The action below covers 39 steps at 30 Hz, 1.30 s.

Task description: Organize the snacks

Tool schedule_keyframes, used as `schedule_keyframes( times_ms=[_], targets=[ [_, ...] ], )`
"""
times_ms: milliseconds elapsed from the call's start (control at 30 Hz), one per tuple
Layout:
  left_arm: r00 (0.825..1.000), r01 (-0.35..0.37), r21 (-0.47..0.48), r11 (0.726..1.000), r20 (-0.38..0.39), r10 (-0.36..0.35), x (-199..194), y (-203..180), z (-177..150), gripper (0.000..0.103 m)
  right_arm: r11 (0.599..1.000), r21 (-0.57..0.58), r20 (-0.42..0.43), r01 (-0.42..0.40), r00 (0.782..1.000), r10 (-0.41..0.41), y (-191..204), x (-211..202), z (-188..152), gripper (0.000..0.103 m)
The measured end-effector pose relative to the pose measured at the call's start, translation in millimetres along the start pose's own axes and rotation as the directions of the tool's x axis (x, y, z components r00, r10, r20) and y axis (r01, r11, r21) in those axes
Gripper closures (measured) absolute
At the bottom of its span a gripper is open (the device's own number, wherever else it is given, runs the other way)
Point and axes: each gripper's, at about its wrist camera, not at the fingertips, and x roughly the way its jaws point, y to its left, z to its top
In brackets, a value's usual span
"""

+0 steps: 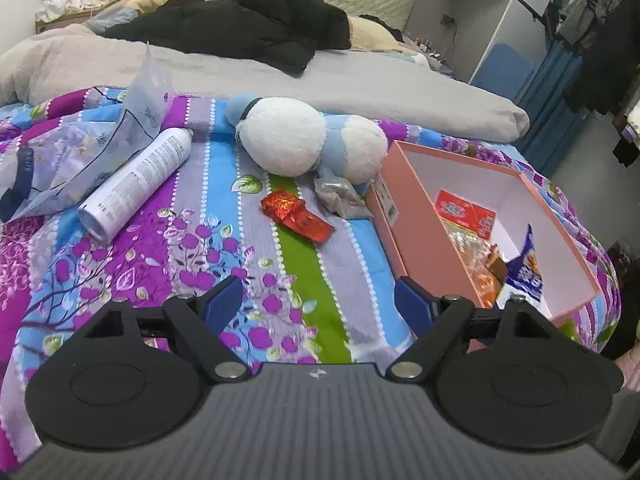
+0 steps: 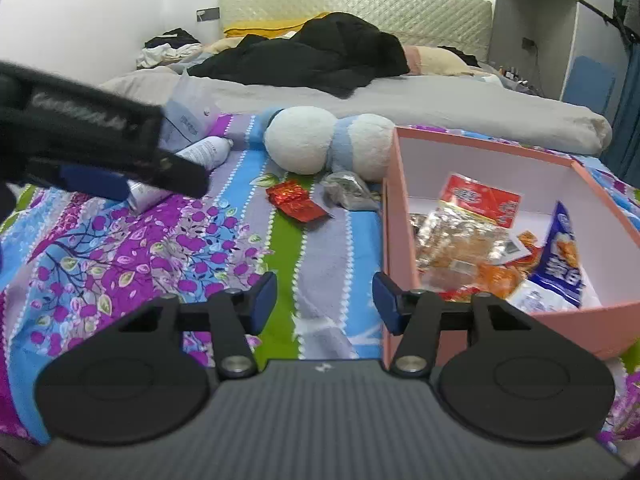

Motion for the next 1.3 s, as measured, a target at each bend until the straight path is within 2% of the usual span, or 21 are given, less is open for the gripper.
schedule_keyframes(
  times_ms=[200, 333, 533, 633, 700, 733, 800, 933, 1067, 1167, 1300],
  targets=[
    [1.000, 0.026, -0.026, 0.999, -0.015, -0.026, 40, 14, 20, 0.018, 1.000, -0.008, 0.014, 0.017, 1.000, -0.017, 11, 34, 7, 0.050],
    [0.998, 0.048, -0.042, 0.998, -0.033, -0.049, 74, 23, 31, 0.018, 0.998, 0.051, 0.038, 0.028, 0.999, -0.030, 16, 62, 4, 0.050],
    [0.994, 0.064, -0.104, 0.993, -0.087, -0.073, 131, 44, 47, 0.021, 0.990, 0.069, 0.073, 0.125, 0.989, -0.130, 29, 108, 1, 0.050],
    [0.985, 0.104, -0.195, 0.975, -0.115, -0.128, 162, 65, 52, 0.029, 0.986, 0.089, 0.078, 0.141, 0.986, -0.148, 26, 130, 12, 0.050],
    [0.976, 0.133, -0.279, 0.951, -0.129, -0.175, 183, 82, 54, 0.032, 0.983, 0.050, 0.102, 0.177, 0.978, -0.181, 27, 143, 19, 0.050],
    [0.971, 0.151, -0.318, 0.936, -0.128, -0.201, 192, 89, 54, 0.034, 0.980, 0.011, 0.104, 0.198, 0.975, -0.198, 30, 152, 23, 0.052],
    [0.963, 0.180, -0.373, 0.910, -0.121, -0.240, 207, 99, 56, 0.036, 0.977, -0.031, 0.101, 0.209, 0.973, -0.205, 29, 168, 29, 0.065],
    [0.947, 0.203, -0.454, 0.868, -0.133, -0.291, 239, 111, 58, 0.043, 0.971, -0.093, 0.097, 0.220, 0.973, -0.211, 27, 194, 37, 0.067],
    [0.940, 0.224, -0.491, 0.842, -0.118, -0.319, 254, 115, 61, 0.043, 0.969, -0.131, 0.117, 0.209, 0.974, -0.194, 27, 210, 43, 0.067],
    [0.942, 0.226, -0.504, 0.834, -0.106, -0.319, 260, 116, 66, 0.043, 0.958, -0.177, 0.123, 0.227, 0.970, -0.207, 32, 222, 44, 0.067],
    [0.950, 0.194, -0.482, 0.855, -0.123, -0.285, 266, 112, 74, 0.043, 0.970, -0.114, 0.118, 0.214, 0.973, -0.201, 27, 234, 46, 0.069]
  ],
)
